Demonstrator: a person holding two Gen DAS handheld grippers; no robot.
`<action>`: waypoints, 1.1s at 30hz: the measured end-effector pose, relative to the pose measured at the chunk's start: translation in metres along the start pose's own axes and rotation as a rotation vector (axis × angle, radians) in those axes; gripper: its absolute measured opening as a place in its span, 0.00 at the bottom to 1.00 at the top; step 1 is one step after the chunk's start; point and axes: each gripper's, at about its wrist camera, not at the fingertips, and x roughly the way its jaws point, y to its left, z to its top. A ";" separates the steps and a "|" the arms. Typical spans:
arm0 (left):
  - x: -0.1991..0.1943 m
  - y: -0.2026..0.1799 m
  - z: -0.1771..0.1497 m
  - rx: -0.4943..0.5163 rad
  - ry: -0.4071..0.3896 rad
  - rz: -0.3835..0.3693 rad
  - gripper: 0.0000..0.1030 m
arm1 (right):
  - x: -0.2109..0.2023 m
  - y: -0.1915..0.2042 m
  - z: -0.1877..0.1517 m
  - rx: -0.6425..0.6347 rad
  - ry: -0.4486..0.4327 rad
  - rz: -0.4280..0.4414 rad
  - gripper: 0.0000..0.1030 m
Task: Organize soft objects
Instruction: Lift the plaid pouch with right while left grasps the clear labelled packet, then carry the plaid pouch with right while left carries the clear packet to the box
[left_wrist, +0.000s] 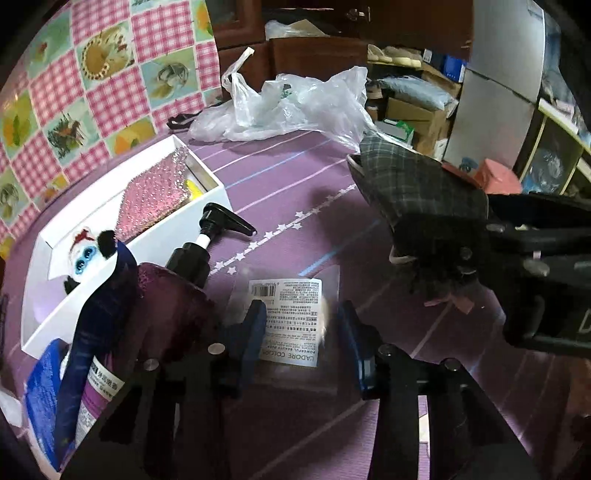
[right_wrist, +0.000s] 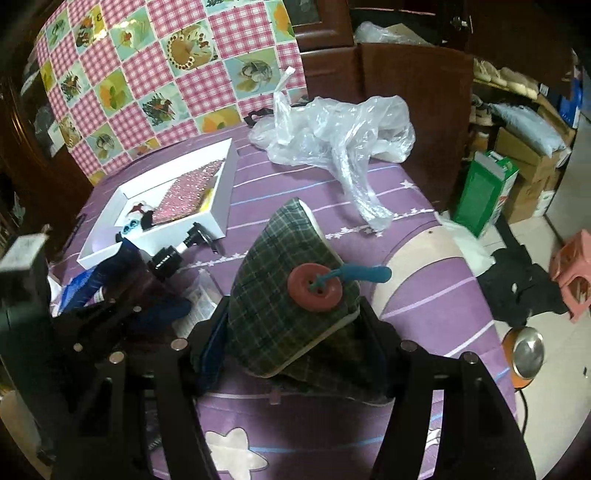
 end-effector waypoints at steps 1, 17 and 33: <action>0.000 0.000 0.000 0.003 -0.002 0.000 0.38 | -0.001 -0.001 -0.001 0.001 -0.001 0.000 0.63; 0.004 0.012 0.001 -0.084 -0.019 -0.021 0.18 | -0.005 0.003 -0.004 -0.013 0.008 0.018 0.63; -0.030 0.013 0.007 -0.117 -0.109 -0.107 0.03 | -0.012 0.001 -0.001 0.016 -0.021 0.087 0.63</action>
